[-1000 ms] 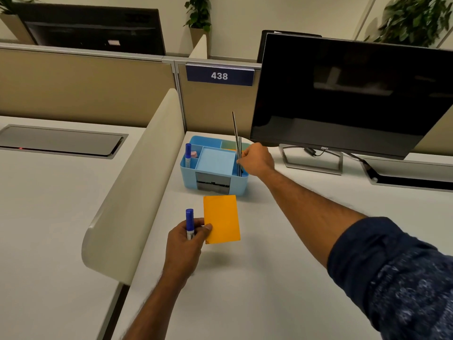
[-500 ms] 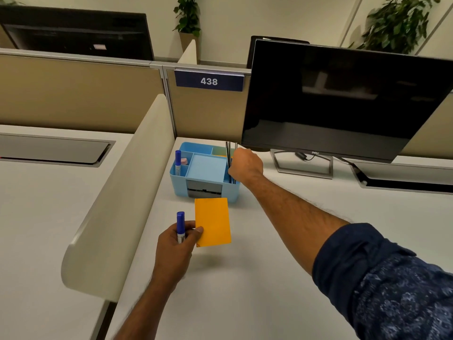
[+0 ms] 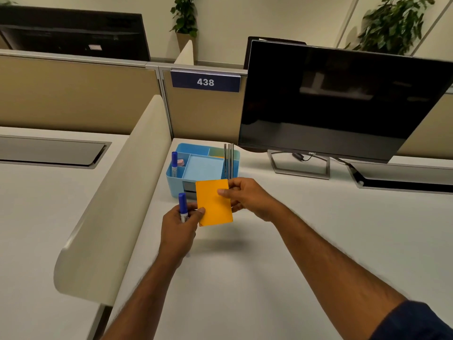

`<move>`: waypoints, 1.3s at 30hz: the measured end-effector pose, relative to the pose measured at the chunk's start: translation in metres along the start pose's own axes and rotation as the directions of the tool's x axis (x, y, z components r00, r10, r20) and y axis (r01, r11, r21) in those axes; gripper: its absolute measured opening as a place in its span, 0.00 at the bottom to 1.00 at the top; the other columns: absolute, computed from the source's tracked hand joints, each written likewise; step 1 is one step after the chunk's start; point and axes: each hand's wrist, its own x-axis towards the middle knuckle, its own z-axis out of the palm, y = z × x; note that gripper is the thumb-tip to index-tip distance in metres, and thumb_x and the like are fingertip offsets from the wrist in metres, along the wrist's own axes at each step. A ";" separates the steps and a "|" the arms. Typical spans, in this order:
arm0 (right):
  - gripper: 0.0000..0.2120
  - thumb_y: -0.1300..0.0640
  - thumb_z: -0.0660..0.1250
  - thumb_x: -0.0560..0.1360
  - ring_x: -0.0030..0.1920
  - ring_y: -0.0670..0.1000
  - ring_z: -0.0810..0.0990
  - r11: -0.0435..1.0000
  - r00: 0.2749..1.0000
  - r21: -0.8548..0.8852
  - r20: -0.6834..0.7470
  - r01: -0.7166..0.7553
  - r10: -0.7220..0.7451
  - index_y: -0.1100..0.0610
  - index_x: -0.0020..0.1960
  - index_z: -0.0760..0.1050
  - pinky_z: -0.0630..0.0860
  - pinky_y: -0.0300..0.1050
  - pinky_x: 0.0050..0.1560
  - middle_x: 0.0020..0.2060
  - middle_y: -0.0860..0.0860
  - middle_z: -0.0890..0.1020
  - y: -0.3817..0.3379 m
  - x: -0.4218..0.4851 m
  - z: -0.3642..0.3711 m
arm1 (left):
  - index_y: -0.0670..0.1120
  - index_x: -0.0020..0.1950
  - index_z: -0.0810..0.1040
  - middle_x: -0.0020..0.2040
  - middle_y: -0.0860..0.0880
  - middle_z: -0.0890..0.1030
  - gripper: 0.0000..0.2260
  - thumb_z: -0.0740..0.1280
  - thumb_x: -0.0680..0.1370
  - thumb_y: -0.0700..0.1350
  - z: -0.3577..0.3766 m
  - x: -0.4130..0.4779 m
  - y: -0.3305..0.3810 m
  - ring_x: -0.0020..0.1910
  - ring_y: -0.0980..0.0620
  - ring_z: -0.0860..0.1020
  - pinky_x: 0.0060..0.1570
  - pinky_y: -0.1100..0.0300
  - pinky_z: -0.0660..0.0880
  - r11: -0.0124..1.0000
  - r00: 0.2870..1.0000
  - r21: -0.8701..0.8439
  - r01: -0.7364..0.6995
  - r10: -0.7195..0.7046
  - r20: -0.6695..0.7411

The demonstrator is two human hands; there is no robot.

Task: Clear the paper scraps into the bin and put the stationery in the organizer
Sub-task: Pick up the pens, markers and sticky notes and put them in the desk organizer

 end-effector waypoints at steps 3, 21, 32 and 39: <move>0.22 0.54 0.68 0.75 0.54 0.52 0.78 0.998 0.997 -0.015 -0.025 0.066 -0.066 0.55 0.67 0.70 0.79 0.36 0.40 0.58 0.49 0.76 0.001 0.002 -0.006 | 0.46 0.55 0.78 0.46 0.45 0.80 0.09 0.69 0.77 0.47 0.005 0.002 0.002 0.40 0.48 0.75 0.36 0.58 0.73 1.000 1.000 0.018 -0.013 0.013 0.004; 0.07 0.53 0.61 0.80 0.49 0.50 0.76 0.772 0.710 -0.585 -0.431 0.250 -0.557 0.56 0.53 0.72 0.75 0.44 0.49 0.51 0.54 0.79 -0.059 0.120 -0.063 | 0.34 0.61 0.73 0.37 0.47 0.76 0.27 0.49 0.83 0.56 -0.003 0.015 -0.010 0.29 0.54 0.70 0.22 0.68 0.68 0.990 0.991 -0.067 0.126 -0.129 -0.043; 0.08 0.56 0.62 0.80 0.46 0.48 0.77 0.864 0.804 -0.447 -0.411 0.232 -0.429 0.59 0.55 0.74 0.74 0.39 0.45 0.48 0.54 0.80 -0.029 0.136 -0.049 | 0.33 0.62 0.72 0.38 0.46 0.77 0.26 0.49 0.83 0.55 -0.004 0.021 -0.015 0.30 0.53 0.71 0.24 0.67 0.70 0.991 0.991 -0.056 0.120 -0.123 -0.044; 0.12 0.54 0.61 0.80 0.53 0.47 0.77 0.882 0.791 -0.400 -0.441 0.249 -0.424 0.58 0.60 0.76 0.72 0.37 0.49 0.54 0.54 0.81 -0.031 0.120 -0.057 | 0.40 0.64 0.70 0.42 0.46 0.80 0.14 0.55 0.84 0.46 -0.003 0.025 -0.011 0.33 0.51 0.73 0.28 0.63 0.73 0.996 0.997 -0.068 0.059 -0.063 -0.048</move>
